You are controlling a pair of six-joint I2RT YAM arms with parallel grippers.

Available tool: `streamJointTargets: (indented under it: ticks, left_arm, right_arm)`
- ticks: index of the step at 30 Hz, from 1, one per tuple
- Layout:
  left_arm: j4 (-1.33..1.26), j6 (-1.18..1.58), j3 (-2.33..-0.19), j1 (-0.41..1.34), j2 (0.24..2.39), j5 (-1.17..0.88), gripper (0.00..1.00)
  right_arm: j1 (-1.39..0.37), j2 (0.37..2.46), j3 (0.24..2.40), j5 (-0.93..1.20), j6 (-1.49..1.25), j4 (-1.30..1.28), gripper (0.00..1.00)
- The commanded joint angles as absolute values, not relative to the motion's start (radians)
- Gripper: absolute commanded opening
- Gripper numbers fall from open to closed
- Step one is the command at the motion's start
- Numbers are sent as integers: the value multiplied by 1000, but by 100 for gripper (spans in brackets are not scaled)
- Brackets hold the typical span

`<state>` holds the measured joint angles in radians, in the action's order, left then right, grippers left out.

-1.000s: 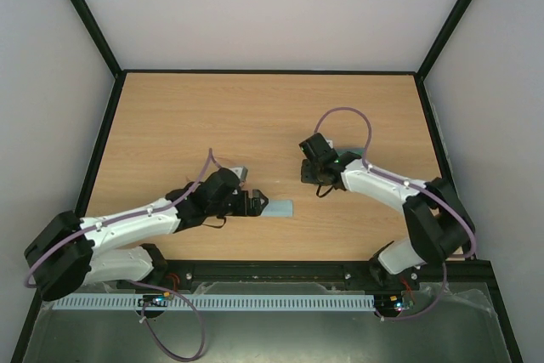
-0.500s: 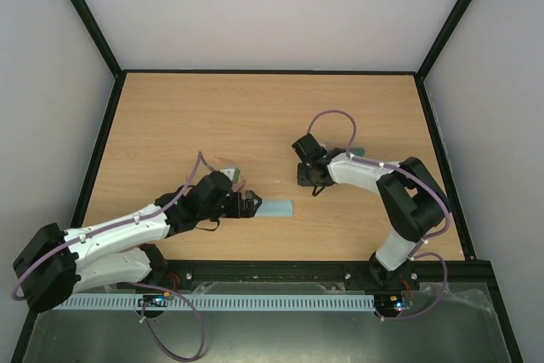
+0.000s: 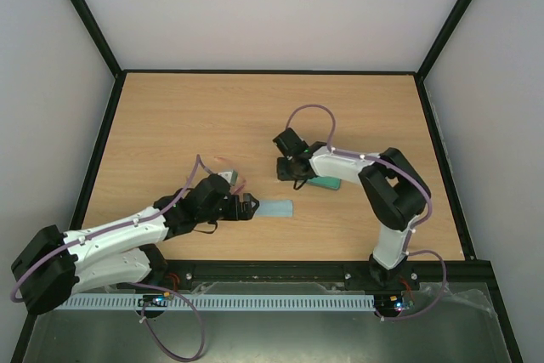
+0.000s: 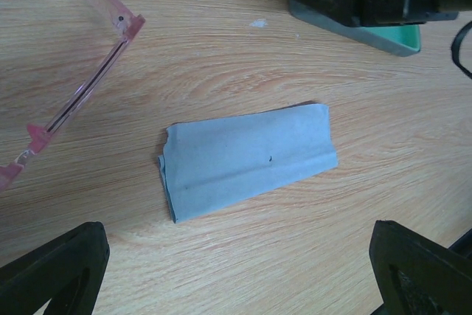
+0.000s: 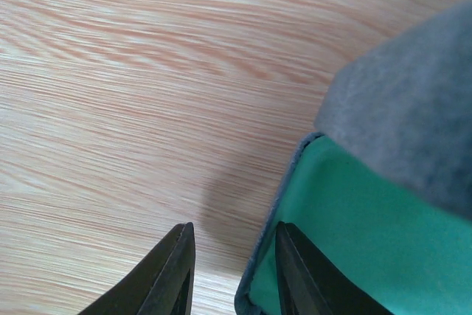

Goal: Organize the sunglasses
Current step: Move the sunglasses case at the center of the board.

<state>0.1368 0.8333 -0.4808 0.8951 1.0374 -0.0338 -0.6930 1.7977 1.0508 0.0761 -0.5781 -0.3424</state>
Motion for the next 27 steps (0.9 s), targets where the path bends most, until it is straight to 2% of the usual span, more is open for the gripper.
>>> streamJointTargets:
  ticks: [1, 9, 27]
  left_arm:
    - [141, 830, -471, 887, 1017, -31, 100]
    - [171, 838, -450, 879, 963, -24, 100]
    - [187, 839, -457, 874, 958, -15, 99]
  right_arm:
    - [-754, 1865, 1143, 84, -595, -345, 33]
    - [-842, 1955, 1251, 90, -612, -357, 33]
    - [-895, 1919, 1242, 55, -653, -343, 34]
